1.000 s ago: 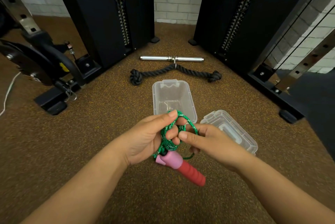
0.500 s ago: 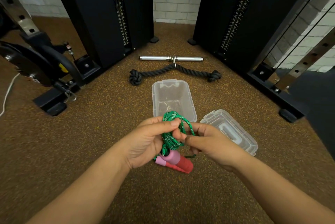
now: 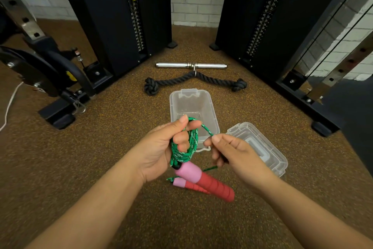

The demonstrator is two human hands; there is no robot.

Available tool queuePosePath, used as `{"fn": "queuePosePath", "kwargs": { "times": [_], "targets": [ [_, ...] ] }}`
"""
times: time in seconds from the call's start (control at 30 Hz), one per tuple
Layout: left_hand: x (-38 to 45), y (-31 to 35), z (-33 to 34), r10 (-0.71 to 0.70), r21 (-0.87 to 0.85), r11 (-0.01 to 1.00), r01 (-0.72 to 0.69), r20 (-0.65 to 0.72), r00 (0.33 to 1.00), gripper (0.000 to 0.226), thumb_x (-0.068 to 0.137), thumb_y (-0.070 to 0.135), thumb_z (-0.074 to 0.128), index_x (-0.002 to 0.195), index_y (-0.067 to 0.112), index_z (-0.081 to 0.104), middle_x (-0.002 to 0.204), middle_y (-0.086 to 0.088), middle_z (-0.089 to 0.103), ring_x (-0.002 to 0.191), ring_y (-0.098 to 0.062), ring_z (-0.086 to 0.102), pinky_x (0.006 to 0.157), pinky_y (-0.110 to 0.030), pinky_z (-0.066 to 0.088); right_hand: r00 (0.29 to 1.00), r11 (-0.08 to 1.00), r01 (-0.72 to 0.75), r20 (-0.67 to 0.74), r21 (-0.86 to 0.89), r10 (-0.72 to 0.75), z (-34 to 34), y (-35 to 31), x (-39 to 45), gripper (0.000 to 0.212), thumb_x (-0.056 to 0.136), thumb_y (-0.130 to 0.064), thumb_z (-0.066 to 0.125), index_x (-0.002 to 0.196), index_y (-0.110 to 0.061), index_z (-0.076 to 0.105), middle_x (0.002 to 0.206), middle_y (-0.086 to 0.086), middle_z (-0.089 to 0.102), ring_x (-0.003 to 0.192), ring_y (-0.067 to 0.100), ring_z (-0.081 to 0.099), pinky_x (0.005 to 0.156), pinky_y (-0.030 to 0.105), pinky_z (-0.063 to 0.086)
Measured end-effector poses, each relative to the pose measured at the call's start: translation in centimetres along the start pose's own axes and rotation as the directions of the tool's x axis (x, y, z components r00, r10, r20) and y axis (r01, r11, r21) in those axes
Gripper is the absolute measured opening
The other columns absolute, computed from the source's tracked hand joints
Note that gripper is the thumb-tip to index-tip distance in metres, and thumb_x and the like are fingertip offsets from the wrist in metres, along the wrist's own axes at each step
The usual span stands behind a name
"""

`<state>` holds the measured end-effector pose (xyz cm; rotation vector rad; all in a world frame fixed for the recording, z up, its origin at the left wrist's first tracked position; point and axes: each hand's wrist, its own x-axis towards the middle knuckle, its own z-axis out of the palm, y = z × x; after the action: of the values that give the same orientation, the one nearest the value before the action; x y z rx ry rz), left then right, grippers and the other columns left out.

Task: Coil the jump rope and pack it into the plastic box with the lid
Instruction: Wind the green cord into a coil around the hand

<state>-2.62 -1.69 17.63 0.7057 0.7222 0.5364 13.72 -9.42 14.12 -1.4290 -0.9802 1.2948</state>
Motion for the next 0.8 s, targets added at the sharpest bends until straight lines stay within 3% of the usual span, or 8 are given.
{"fn": "queuePosePath", "kwargs": {
  "times": [0.13, 0.23, 0.3, 0.37, 0.47, 0.53, 0.63, 0.8],
  "targets": [
    [0.1, 0.0, -0.1, 0.024, -0.093, 0.995, -0.028, -0.042, 0.999, 0.039, 0.080, 0.036, 0.055, 0.102, 0.005, 0.067, 0.049, 0.009, 0.040, 0.048, -0.006, 0.038, 0.055, -0.017, 0.034, 0.997, 0.909, 0.059, -0.016, -0.413, -0.072, -0.1, 1.7, -0.1, 0.029, 0.097, -0.033, 0.042, 0.082, -0.027, 0.066, 0.057, -0.014, 0.053, 0.058, 0.006, 0.049, 0.062, 0.029, 0.043],
    [0.1, 0.7, -0.5, 0.058, -0.149, 0.987, -0.066, -0.058, 0.997, 0.047, 0.091, 0.040, 0.044, 0.113, 0.003, 0.063, 0.068, 0.001, 0.062, 0.059, -0.009, 0.052, 0.061, -0.019, 0.047, 0.979, 0.568, 0.204, 0.160, -0.797, -0.127, 0.2, 1.7, -0.8, 0.026, 0.096, -0.040, 0.034, 0.091, -0.028, 0.057, 0.079, -0.013, 0.060, 0.078, 0.008, 0.057, 0.068, 0.031, 0.041],
    [-0.1, 1.1, -0.7, 0.072, -0.137, 0.987, -0.080, -0.061, 0.996, 0.055, 0.094, 0.045, 0.035, 0.118, 0.002, 0.059, 0.092, -0.010, 0.072, 0.074, -0.014, 0.060, 0.075, -0.026, 0.049, 0.955, 0.395, 0.289, 0.234, -0.872, -0.181, 0.7, 1.1, -1.4, 0.029, 0.095, -0.043, 0.027, 0.090, -0.026, 0.050, 0.085, -0.006, 0.060, 0.084, 0.018, 0.057, 0.070, 0.033, 0.040],
    [-0.3, 1.1, -0.7, 0.074, -0.043, 0.996, -0.076, -0.048, 0.996, 0.064, 0.094, 0.054, 0.025, 0.126, 0.005, 0.052, 0.111, -0.010, 0.071, 0.090, -0.017, 0.062, 0.088, -0.033, 0.045, 0.927, 0.311, 0.361, 0.303, -0.879, -0.220, 1.2, 0.6, -1.7, 0.027, 0.094, -0.045, 0.026, 0.082, -0.026, 0.041, 0.079, -0.006, 0.055, 0.078, 0.021, 0.056, 0.067, 0.033, 0.038],
    [-0.5, 0.5, -0.6, 0.061, 0.282, 0.958, -0.056, -0.007, 0.998, 0.076, 0.088, 0.065, 0.008, 0.137, 0.018, 0.045, 0.121, 0.006, 0.068, 0.115, -0.013, 0.058, 0.100, -0.040, 0.038, 0.885, 0.298, 0.458, 0.399, -0.838, -0.240, 2.3, -0.1, -2.0, 0.023, 0.094, -0.045, 0.033, 0.079, -0.027, 0.033, 0.074, -0.008, 0.048, 0.073, 0.020, 0.053, 0.066, 0.031, 0.032],
    [-0.8, 0.1, -0.3, 0.055, 0.473, 0.879, -0.053, 0.010, 0.998, 0.082, 0.084, 0.069, 0.002, 0.130, 0.027, 0.054, 0.120, 0.015, 0.067, 0.118, -0.006, 0.057, 0.105, -0.046, 0.033, 0.871, 0.346, 0.489, 0.430, -0.801, -0.237, 2.8, -0.7, -2.1, 0.025, 0.093, -0.045, 0.034, 0.079, -0.025, 0.039, 0.075, -0.010, 0.048, 0.074, 0.017, 0.052, 0.067, 0.031, 0.035],
    [-1.1, -0.4, -0.1, 0.059, 0.632, 0.773, -0.049, 0.005, 0.998, 0.085, 0.082, 0.069, 0.000, 0.111, 0.025, 0.068, 0.115, 0.008, 0.068, 0.111, -0.006, 0.060, 0.096, -0.039, 0.040, 0.872, 0.463, 0.488, 0.431, -0.740, -0.230, 2.9, -1.4, -2.1, 0.023, 0.090, -0.042, 0.036, 0.093, -0.025, 0.051, 0.090, -0.007, 0.063, 0.083, 0.015, 0.059, 0.075, 0.037, 0.048],
    [-1.3, -1.1, -1.0, -0.036, 0.773, 0.634, 0.018, 0.006, 0.999, 0.102, 0.064, 0.092, 0.006, 0.129, 0.029, 0.053, 0.133, -0.002, 0.058, 0.124, -0.014, 0.052, 0.101, -0.035, 0.040, 0.924, 0.613, 0.378, 0.317, -0.694, -0.212, 1.2, -2.8, -1.6, 0.019, 0.081, -0.035, 0.051, 0.097, -0.033, 0.060, 0.078, -0.006, 0.068, 0.068, 0.013, 0.062, 0.064, 0.039, 0.051]
  ]
}}
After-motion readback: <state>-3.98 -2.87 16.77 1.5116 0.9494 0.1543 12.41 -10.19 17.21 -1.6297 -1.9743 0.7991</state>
